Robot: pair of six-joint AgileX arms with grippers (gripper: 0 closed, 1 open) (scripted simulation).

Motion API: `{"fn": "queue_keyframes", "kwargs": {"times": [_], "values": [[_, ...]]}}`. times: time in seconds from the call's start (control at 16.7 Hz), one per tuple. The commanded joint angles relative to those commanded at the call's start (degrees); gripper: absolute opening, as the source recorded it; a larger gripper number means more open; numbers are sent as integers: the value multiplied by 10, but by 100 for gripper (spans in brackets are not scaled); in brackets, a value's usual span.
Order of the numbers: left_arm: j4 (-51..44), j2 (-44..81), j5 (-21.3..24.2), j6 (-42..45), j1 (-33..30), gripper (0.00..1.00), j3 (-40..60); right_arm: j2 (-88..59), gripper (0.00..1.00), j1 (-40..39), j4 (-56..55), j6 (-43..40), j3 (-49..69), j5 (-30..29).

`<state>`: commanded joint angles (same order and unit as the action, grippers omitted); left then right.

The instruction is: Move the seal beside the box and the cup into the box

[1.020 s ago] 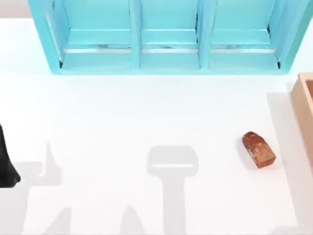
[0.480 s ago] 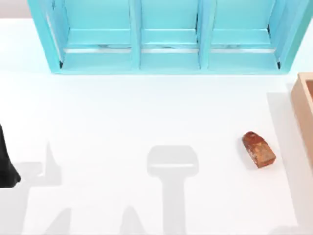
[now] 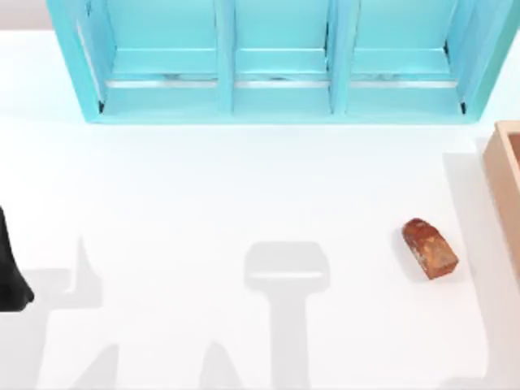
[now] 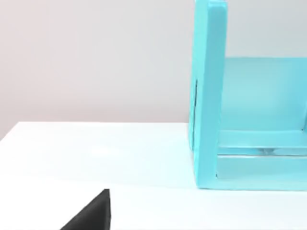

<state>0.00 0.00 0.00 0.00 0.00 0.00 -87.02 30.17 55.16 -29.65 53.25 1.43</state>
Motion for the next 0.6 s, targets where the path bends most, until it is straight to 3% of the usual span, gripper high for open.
{"fn": "queue_keyframes", "kwargs": {"times": [0.6], "values": [[0,0,0,0,0,100,0,33,100,4,200,-5,153,-3]]}}
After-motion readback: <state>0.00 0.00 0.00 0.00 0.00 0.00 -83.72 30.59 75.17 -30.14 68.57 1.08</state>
